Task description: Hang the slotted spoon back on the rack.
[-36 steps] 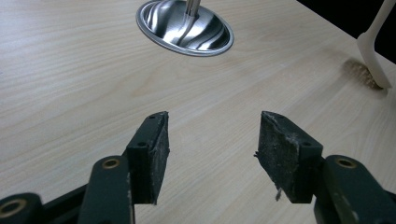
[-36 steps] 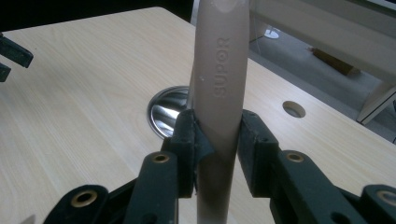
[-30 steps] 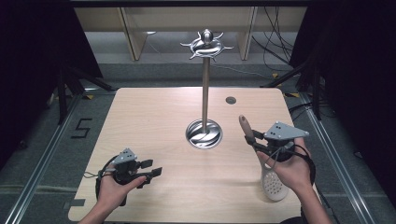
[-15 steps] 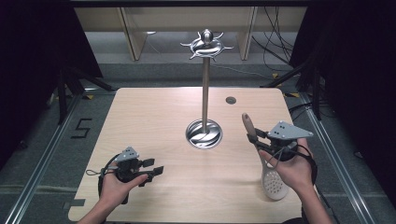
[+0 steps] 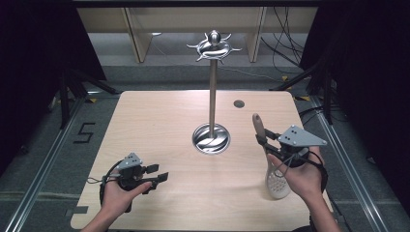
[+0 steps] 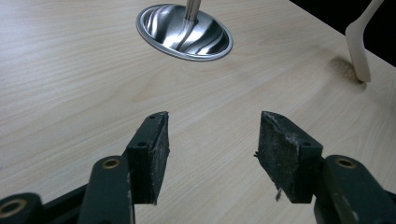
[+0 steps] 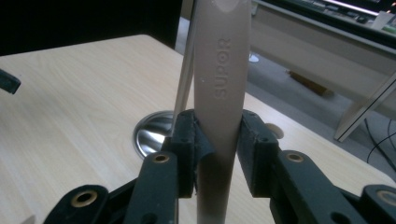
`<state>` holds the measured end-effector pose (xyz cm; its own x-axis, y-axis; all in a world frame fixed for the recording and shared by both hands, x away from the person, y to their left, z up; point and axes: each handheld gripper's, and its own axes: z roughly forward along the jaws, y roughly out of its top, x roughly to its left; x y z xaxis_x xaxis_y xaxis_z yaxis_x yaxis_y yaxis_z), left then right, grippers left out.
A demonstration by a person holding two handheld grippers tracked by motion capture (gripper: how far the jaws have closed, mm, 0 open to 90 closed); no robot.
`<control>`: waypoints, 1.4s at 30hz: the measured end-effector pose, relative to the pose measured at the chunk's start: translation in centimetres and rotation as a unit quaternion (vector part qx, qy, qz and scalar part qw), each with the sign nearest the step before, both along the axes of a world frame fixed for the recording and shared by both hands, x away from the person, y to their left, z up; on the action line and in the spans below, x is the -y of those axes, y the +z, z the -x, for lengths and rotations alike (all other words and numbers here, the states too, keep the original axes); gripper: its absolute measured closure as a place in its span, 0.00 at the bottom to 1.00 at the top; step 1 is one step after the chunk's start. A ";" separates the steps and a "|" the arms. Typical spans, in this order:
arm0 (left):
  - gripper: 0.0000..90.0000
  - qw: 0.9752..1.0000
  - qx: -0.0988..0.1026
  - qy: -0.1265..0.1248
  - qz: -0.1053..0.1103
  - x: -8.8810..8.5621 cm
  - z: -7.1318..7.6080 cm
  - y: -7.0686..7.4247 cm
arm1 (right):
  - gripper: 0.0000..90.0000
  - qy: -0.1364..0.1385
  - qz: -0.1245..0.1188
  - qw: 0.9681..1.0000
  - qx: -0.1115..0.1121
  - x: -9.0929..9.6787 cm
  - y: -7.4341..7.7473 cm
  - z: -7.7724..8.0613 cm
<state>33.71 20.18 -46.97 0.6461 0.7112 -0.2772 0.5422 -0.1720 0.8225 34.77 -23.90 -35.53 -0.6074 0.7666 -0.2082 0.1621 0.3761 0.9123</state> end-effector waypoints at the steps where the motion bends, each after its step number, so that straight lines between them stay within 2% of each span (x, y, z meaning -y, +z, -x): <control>1: 0.47 1.000 -0.002 0.001 -0.005 0.0 0.0 0.0 | 0.78 -0.001 -0.005 1.000 -0.003 0.0 0.1 0.1; 5: 0.47 1.000 0.001 0.003 -0.004 -0.2 0.1 0.0 | 0.78 -0.009 -0.017 1.000 0.009 0.0 0.3 0.2; 9: 0.47 1.000 0.001 0.001 -0.003 -0.2 0.0 0.0 | 0.78 -0.005 -0.025 1.000 0.018 -0.1 0.6 0.2; 10: 0.47 1.000 0.000 0.002 -0.003 -0.2 0.0 0.0 | 0.78 -0.003 -0.023 0.999 0.028 -0.1 0.7 0.2; 11: 0.47 1.000 0.000 0.002 -0.003 -0.2 0.0 0.0 | 0.78 -0.005 -0.031 0.999 0.031 -0.3 0.8 0.3; 14: 0.47 1.000 -0.003 -0.001 -0.006 -0.2 0.0 0.0 | 0.78 -0.003 -0.035 0.999 0.033 -0.4 1.1 0.4; 15: 0.47 1.000 -0.003 0.001 0.000 -0.1 0.0 -0.1 | 0.78 -0.002 -0.038 0.998 0.042 -0.4 1.3 0.4; 16: 0.47 1.000 -0.003 0.001 0.000 -0.1 0.0 -0.1 | 0.78 -0.003 -0.046 0.998 0.042 -0.5 1.4 0.4; 19: 0.47 1.000 -0.003 0.003 0.000 -0.2 0.0 -0.1 | 0.78 -0.004 -0.046 0.998 0.053 -0.8 1.8 0.3; 20: 0.47 1.000 -0.003 0.002 -0.005 -0.3 0.0 -0.1 | 0.78 -0.003 -0.049 0.997 0.052 -0.9 1.9 0.3; 24: 0.47 1.000 -0.003 0.004 0.000 -0.2 0.0 -0.1 | 0.78 0.006 -0.052 0.997 0.054 -1.3 2.3 0.0; 29: 0.47 1.000 -0.005 0.004 -0.005 -0.3 0.0 0.0 | 0.78 0.003 -0.055 0.997 0.055 -1.7 2.8 -0.2; 31: 0.47 1.000 -0.003 0.004 -0.001 -0.2 0.0 -0.1 | 0.78 0.007 -0.059 0.997 0.042 -1.8 3.0 -0.1; 38: 0.47 1.000 -0.003 0.003 0.000 -0.2 0.0 -0.1 | 0.78 0.009 -0.057 0.997 0.055 -2.2 3.4 -0.4; 40: 0.47 1.000 -0.002 0.001 -0.004 -0.3 0.0 -0.1 | 0.78 0.010 -0.060 0.997 0.045 -2.4 3.5 -0.3; 42: 0.47 1.000 -0.001 0.000 -0.004 -0.2 -0.1 0.0 | 0.78 0.012 -0.062 0.997 0.046 -2.5 3.6 -0.4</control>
<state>33.77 20.43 -47.00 0.6456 0.7132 -0.2730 0.5445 -0.1792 0.8194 35.17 -21.36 -31.88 -0.6088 0.7751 -0.1691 0.0677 0.2631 0.9624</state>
